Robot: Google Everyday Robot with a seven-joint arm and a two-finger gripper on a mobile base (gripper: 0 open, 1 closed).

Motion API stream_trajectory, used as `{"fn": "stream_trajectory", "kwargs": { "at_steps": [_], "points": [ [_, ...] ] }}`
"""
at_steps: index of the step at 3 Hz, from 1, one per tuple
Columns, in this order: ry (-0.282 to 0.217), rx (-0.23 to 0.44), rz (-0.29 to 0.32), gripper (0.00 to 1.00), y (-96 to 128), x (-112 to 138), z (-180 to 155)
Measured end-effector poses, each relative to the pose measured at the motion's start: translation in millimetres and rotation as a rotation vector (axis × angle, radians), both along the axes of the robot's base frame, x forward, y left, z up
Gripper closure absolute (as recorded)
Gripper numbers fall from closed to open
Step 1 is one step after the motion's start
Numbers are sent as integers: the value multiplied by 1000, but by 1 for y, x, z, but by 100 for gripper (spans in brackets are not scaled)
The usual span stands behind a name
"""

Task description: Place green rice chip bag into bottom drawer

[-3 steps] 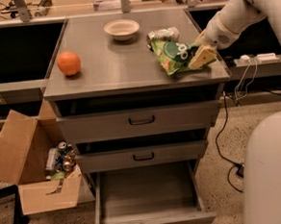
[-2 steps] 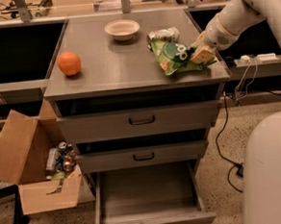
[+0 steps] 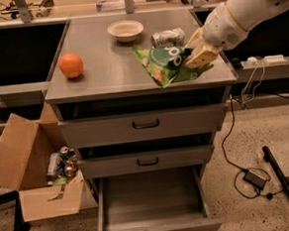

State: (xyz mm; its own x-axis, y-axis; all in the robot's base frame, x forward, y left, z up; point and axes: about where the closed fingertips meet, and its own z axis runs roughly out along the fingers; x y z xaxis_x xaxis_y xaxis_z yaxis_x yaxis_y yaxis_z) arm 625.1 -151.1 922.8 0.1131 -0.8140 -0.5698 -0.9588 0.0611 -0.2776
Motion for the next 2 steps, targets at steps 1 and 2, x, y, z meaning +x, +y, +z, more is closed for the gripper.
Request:
{"fn": "stream_trajectory", "kwargs": {
  "at_steps": [1,2],
  "points": [
    [-14,50,85,100,23,-41,18],
    [-12,53,91,100,26,-42,18]
  ]
}}
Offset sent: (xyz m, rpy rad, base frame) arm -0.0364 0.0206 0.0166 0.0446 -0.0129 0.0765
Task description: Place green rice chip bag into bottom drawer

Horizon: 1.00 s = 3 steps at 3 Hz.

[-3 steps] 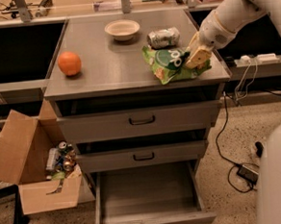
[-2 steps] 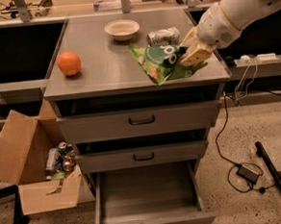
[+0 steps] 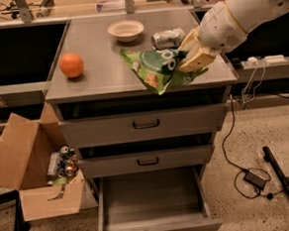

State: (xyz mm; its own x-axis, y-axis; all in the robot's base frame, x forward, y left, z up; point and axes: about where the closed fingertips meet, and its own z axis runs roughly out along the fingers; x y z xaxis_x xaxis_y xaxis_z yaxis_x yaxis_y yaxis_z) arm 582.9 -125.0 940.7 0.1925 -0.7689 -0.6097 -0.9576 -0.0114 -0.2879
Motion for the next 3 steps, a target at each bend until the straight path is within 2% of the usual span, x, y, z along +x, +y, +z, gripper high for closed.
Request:
{"fn": "stream_trajectory", "kwargs": {
  "at_steps": [1,2,3],
  "points": [
    [27,-3,-4,100,3,-8,-14],
    [99,-25,-41,100,-5,-36,-57],
    [182,-73,-59,100,-2,-69,-114]
  ]
}}
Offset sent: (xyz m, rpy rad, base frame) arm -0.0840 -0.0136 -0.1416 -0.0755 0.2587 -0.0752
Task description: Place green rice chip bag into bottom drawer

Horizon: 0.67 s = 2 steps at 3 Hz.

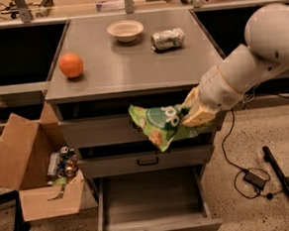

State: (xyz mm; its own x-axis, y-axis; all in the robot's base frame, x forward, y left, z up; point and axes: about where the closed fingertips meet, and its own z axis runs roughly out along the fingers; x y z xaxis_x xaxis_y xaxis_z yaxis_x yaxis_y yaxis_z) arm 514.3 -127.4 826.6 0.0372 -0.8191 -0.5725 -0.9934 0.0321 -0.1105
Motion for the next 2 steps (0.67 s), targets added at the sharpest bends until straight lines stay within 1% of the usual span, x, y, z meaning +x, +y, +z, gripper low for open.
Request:
{"fn": "stream_trajectory", "kwargs": {
  "at_steps": [1,2],
  "points": [
    [64,-20,16,100,4,-20,-31],
    [84,-16,12,100,7,-21,-38]
  ]
}}
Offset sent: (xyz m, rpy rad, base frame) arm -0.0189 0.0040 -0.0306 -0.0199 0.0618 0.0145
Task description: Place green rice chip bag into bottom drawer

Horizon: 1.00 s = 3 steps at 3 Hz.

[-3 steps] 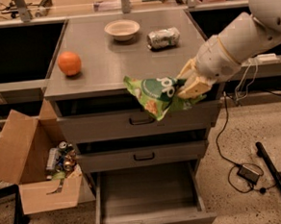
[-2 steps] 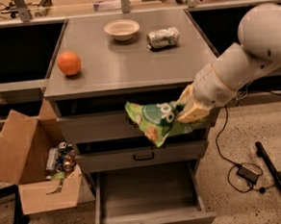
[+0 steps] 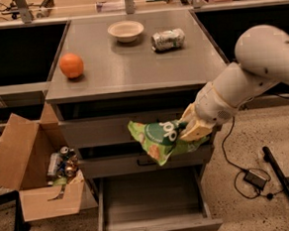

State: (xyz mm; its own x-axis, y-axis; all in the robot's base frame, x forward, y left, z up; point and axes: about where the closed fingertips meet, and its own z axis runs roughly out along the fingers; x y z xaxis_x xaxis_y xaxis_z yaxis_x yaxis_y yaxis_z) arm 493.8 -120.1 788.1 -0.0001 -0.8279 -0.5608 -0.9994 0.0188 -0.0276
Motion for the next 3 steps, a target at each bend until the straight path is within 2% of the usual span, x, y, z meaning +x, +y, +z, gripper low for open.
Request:
{"fn": "stream_trajectory", "kwargs": {
  "at_steps": [1,2,3],
  "points": [
    [76,16,-15,100,12,-4,-28],
    [164,15,-51,100,31,-16,-90],
    [266,23,-121,100,55,-49,-201]
  ]
}}
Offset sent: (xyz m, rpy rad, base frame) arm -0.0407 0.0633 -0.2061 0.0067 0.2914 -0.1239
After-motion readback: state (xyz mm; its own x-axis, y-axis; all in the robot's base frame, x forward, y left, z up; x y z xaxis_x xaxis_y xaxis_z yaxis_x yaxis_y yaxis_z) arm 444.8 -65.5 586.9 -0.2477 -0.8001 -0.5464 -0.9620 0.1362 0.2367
